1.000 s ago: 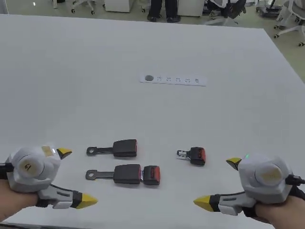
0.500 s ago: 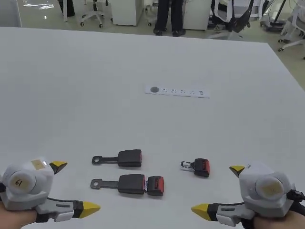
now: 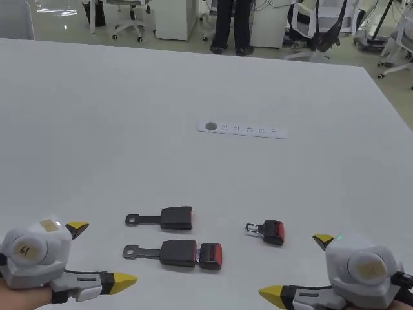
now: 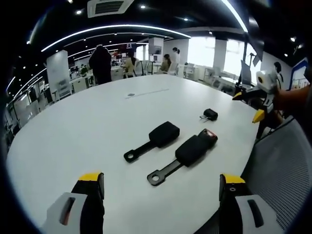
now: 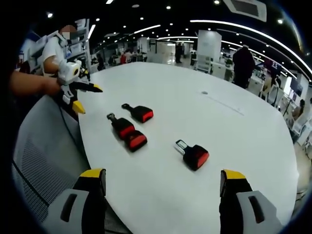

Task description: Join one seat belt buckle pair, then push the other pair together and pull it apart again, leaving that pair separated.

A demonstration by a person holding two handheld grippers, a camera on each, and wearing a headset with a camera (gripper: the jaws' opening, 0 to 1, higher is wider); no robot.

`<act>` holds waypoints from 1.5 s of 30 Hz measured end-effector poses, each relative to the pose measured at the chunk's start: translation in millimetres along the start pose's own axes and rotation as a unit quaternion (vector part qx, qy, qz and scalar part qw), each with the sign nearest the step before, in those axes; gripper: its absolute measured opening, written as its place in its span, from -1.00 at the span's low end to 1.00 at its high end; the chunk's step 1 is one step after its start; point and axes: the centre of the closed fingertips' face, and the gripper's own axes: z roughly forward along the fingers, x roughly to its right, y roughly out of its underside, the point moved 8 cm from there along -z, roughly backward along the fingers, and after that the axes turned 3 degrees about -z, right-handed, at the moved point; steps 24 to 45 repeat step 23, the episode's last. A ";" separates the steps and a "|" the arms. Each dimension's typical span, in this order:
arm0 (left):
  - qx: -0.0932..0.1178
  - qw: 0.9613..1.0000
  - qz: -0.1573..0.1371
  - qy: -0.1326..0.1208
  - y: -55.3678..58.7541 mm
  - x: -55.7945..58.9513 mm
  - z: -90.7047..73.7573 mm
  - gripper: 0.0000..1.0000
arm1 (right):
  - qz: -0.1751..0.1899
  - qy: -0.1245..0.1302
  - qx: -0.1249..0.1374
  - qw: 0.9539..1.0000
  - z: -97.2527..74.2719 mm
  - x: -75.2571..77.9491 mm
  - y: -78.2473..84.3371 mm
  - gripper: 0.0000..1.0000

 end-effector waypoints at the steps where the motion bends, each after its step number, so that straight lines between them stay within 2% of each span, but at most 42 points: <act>1: 0.002 1.000 -0.001 -0.001 -0.1 -1.0 0.4 0.99 | 0.002 0.001 0.001 1.000 -0.1 0.5 1.1 0.98; 4: 0.000 1.000 -0.003 0.001 1.9 -2.5 1.9 0.99 | 0.005 0.002 -0.002 1.000 3.1 3.2 6.8 0.98; 6: -0.004 1.000 -0.001 0.005 2.2 0.4 4.0 0.99 | 0.006 0.005 -0.003 1.000 -0.6 1.0 4.3 0.98; 7: -0.004 1.000 -0.001 0.007 1.9 1.6 4.6 0.99 | 0.005 0.012 -0.004 1.000 1.3 4.2 7.9 0.98; 9: -0.003 1.000 -0.001 0.013 1.7 3.4 5.2 0.98 | -0.009 0.046 -0.006 0.999 -3.5 9.3 5.2 0.99; 11: -0.008 1.000 0.000 0.018 1.6 10.2 7.5 0.99 | 0.004 0.042 -0.002 0.999 -1.5 11.2 8.5 0.99; 12: -0.009 1.000 0.003 0.019 3.1 9.7 6.7 0.99 | 0.014 0.043 0.000 0.999 -0.3 13.0 10.2 0.99; 15: -0.011 1.000 0.011 0.021 3.1 10.9 6.3 0.97 | 0.012 0.052 -0.002 0.999 1.7 15.5 13.2 0.99; 19: -0.002 0.999 0.027 0.026 0.9 12.0 6.1 0.85 | 0.019 0.053 0.001 0.998 2.7 13.4 13.9 0.99; 22: -0.009 0.999 0.036 0.022 1.5 12.2 7.0 0.86 | 0.015 0.052 0.001 0.999 5.1 11.0 15.2 0.98; 45: -0.010 0.999 0.036 0.021 1.8 11.7 6.9 0.86 | 0.016 0.050 0.002 0.999 5.9 9.9 14.8 0.99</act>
